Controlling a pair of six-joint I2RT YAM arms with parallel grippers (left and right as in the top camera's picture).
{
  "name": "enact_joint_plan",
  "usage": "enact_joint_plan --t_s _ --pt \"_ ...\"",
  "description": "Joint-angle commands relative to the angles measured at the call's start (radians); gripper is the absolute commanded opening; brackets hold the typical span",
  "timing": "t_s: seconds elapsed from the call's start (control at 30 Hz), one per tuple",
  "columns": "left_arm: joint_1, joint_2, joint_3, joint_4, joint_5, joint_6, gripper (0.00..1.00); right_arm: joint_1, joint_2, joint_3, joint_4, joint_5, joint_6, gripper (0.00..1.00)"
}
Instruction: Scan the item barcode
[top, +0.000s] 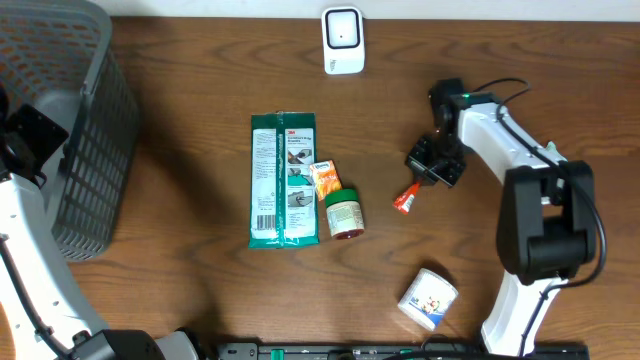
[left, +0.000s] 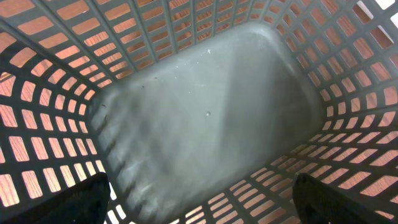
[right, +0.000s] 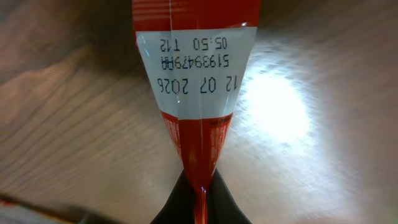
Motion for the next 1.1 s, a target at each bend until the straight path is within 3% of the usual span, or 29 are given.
enact_joint_plan --t_s 0.0,0.13,0.33,0.57,1.07 --pt "0.003 0.008 0.013 -0.003 -0.006 0.013 0.93 -0.015 -0.087 0.0 -0.012 -0.002 -0.022 0.01" --pt "0.003 0.008 0.013 -0.003 -0.006 0.013 0.93 -0.014 -0.145 0.0 -0.042 -0.01 0.037 0.02" --pt "0.003 0.008 0.013 -0.003 -0.006 0.013 0.93 -0.014 -0.174 0.0 -0.201 -0.033 0.29 0.02" --pt "0.003 0.008 0.013 -0.003 -0.006 0.013 0.93 -0.002 -0.174 0.0 -0.258 -0.182 0.309 0.01" --pt "0.003 0.008 0.013 -0.003 -0.006 0.013 0.93 0.125 -0.218 0.0 -0.285 -0.198 0.62 0.01"
